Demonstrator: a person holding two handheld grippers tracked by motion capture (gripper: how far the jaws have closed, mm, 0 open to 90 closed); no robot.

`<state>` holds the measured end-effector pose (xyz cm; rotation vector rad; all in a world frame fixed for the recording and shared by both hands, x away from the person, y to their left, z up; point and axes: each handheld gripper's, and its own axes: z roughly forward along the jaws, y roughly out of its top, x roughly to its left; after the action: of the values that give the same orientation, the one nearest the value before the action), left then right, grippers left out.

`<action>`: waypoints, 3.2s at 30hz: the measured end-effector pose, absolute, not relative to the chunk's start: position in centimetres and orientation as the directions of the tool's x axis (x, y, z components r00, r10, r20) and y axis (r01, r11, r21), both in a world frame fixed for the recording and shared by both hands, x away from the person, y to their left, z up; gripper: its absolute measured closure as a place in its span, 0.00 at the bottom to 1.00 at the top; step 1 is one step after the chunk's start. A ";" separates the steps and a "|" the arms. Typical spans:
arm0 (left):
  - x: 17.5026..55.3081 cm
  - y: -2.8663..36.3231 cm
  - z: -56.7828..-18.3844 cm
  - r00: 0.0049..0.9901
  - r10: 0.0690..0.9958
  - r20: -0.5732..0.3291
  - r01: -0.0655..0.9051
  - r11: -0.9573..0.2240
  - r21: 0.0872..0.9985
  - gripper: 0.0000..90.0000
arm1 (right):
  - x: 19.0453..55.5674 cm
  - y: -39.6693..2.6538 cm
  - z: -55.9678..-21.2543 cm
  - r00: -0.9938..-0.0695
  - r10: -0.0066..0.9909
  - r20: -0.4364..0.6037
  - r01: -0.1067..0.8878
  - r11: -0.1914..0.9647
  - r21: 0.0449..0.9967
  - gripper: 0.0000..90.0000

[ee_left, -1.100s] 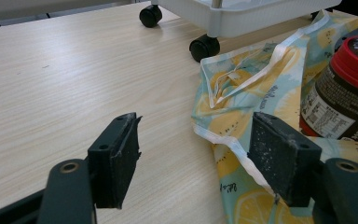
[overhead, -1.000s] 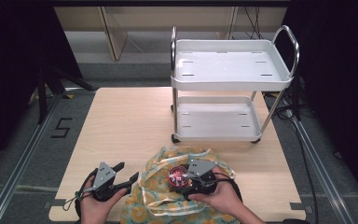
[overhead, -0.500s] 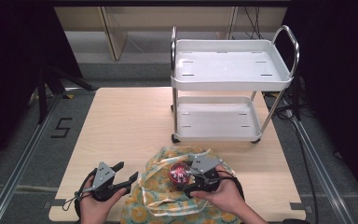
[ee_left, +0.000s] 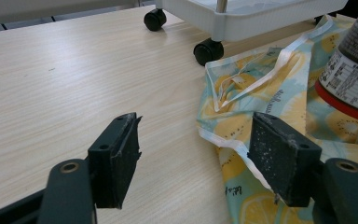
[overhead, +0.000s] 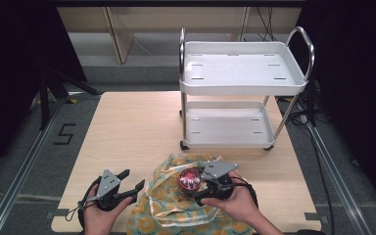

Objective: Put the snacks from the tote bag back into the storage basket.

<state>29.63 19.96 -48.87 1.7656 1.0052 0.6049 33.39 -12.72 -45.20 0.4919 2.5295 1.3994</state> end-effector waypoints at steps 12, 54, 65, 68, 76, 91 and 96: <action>29.7 20.1 -48.8 0.533 0.845 -0.032 0.361 -0.193 0.912 0.36 | 33.5 -13.1 -44.4 -0.921 0.390 -0.025 0.179 0.479 0.859 0.29; 29.8 20.2 -48.8 0.524 0.851 -0.034 0.358 -0.184 0.915 0.37 | 34.1 -14.5 -42.6 -0.914 0.401 -0.070 0.151 0.494 0.856 0.29; 29.8 20.2 -48.8 0.523 0.851 -0.041 0.353 -0.172 0.920 0.37 | 34.4 -14.7 -42.0 -0.910 0.409 -0.069 0.149 0.480 0.865 0.29; 29.8 20.3 -48.8 0.522 0.852 -0.041 0.352 -0.172 0.920 0.37 | 34.5 -14.8 -41.8 -0.908 0.412 -0.075 0.145 0.476 0.867 0.29; 29.8 20.3 -48.8 0.518 0.854 -0.038 0.353 -0.174 0.919 0.37 | 34.7 -14.9 -41.4 -0.903 0.423 -0.075 0.149 0.471 0.870 0.29; 29.8 20.4 -48.7 0.521 0.853 -0.029 0.348 -0.181 0.920 0.37 | 35.3 -14.9 -40.6 -0.899 0.430 -0.085 0.139 0.463 0.875 0.29; 29.8 20.4 -48.7 0.521 0.853 -0.028 0.348 -0.182 0.919 0.37 | 35.5 -15.0 -40.5 -0.896 0.435 -0.086 0.136 0.454 0.880 0.29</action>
<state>29.79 20.36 -48.75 1.7609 1.0095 0.6312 35.46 -14.97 -40.46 0.4886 2.4089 1.4178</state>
